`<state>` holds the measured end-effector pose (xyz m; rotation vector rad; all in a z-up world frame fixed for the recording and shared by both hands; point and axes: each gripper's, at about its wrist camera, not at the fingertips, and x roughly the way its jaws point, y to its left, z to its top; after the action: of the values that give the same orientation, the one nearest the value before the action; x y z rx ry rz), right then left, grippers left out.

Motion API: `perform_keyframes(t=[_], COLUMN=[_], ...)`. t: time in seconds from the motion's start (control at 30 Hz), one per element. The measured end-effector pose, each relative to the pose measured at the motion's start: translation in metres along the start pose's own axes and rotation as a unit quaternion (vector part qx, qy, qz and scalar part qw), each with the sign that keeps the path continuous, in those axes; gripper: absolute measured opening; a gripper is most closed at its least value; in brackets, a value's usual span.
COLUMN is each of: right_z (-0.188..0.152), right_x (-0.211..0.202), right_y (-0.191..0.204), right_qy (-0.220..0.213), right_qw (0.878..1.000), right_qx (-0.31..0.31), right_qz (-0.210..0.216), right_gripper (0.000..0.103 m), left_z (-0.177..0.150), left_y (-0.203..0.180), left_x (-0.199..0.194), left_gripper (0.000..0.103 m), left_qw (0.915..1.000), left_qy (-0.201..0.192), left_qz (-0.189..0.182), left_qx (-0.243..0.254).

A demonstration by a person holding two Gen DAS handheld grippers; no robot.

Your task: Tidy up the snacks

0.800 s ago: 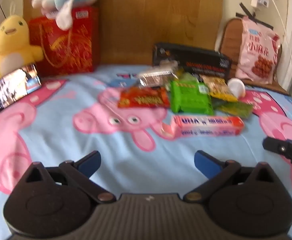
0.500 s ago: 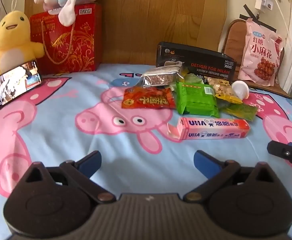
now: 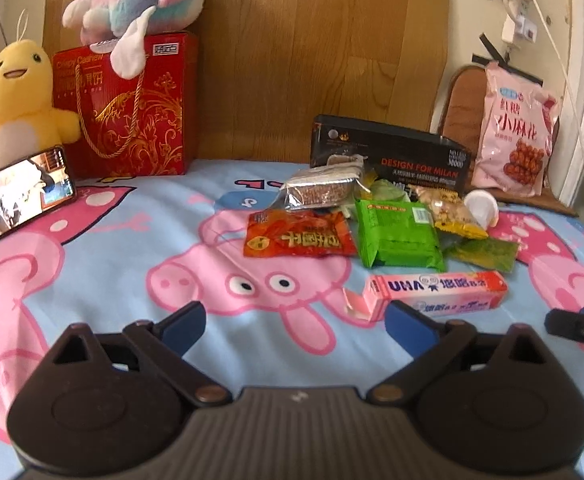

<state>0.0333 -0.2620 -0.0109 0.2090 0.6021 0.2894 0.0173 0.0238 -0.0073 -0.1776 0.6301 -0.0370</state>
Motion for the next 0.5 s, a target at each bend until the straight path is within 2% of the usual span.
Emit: perform_keyframes(t=[0.17,0.5], right_z=[-0.0001,0.0001], right_x=[0.0006,0.0006], right_y=[0.0001,-0.0001], right_qy=[0.0,0.0], right_qw=[1.0,1.0], right_qx=[-0.001,-0.001], right_qz=[0.0,0.002], right_gripper=[0.103,0.103], left_z=[0.0001,0.0005], left_y=[0.0055,0.0018], left_x=[0.0007,-0.0015], left_gripper=[0.1,0.1], left_qw=[0.9999,0.9999], left_qy=[0.004,-0.006], left_qz=[-0.002,0.003], left_qx=[-0.014,0.01])
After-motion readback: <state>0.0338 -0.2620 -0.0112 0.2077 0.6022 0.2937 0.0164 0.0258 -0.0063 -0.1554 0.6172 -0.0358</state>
